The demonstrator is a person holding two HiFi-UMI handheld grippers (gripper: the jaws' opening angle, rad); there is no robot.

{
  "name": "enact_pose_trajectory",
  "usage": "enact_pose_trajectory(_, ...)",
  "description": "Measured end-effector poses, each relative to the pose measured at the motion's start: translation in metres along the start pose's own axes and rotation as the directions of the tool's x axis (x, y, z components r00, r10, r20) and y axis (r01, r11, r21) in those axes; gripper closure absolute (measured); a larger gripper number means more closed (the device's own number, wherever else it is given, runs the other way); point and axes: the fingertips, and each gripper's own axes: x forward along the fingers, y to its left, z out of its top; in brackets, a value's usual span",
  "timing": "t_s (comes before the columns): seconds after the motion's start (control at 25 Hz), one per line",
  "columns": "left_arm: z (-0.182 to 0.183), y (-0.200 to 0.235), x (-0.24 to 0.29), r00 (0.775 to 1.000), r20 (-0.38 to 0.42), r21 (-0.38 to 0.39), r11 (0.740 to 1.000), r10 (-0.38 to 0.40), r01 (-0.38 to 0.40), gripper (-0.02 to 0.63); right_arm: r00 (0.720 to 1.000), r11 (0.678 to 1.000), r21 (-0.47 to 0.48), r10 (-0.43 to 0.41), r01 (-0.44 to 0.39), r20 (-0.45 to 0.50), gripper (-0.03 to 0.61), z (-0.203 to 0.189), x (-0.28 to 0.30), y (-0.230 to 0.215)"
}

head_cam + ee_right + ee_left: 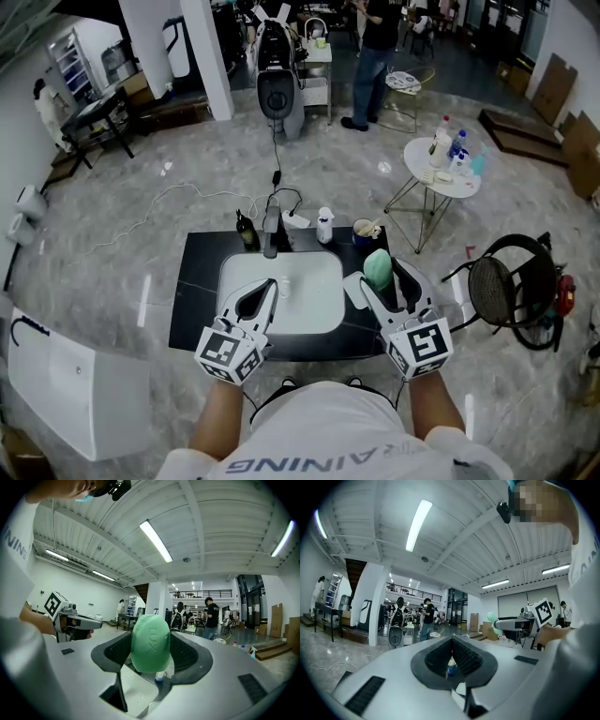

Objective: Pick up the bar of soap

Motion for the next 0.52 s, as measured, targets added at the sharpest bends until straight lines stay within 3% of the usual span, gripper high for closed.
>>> enact_pose_trajectory(0.52,-0.0008,-0.0061,-0.0007,1.000,0.004,0.001,1.000,-0.005,0.005,0.612,0.999,0.999,-0.030,0.029,-0.029,-0.014,0.310,-0.0071,-0.0031,0.0050)
